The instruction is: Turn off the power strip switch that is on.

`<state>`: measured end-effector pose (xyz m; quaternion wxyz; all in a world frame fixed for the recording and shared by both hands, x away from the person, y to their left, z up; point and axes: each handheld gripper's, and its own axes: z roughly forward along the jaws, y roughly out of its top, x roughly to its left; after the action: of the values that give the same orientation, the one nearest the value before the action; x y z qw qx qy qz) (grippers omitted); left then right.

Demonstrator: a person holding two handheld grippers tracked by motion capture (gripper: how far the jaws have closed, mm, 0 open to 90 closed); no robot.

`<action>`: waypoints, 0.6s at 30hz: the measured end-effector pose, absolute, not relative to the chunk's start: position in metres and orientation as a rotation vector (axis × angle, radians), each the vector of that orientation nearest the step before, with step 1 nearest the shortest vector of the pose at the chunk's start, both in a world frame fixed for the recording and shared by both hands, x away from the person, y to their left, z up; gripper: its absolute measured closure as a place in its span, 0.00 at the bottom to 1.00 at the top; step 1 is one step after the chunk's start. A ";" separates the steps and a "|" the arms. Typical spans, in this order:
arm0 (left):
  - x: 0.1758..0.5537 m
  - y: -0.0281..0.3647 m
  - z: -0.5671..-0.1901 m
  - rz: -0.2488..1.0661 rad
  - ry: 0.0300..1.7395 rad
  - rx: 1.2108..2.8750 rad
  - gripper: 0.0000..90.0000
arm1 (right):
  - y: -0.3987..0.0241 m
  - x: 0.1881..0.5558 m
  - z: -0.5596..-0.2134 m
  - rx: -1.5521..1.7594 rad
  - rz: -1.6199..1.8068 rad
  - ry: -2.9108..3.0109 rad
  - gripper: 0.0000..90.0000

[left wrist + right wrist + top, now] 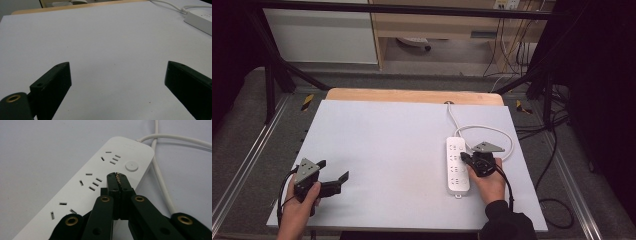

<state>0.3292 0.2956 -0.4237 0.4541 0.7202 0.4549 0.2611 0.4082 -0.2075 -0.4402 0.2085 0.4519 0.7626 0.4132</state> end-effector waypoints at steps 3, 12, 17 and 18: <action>0.331 0.295 -0.425 0.642 1.126 1.779 0.08 | -0.211 0.408 -0.440 1.266 1.208 2.097 1.00; 0.332 0.297 -0.425 0.625 1.144 1.758 0.08 | -0.210 0.409 -0.433 1.250 1.211 2.072 1.00; 0.331 0.298 -0.424 0.623 1.144 1.751 0.08 | -0.209 0.408 -0.431 1.258 1.216 2.078 1.00; 0.331 0.298 -0.424 0.625 1.140 1.752 0.08 | -0.209 0.408 -0.430 1.250 1.210 2.082 1.00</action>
<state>0.3306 0.2975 -0.4238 0.4619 0.7123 0.4634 0.2541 0.4077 -0.2086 -0.4304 0.2128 0.4501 0.7499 0.4357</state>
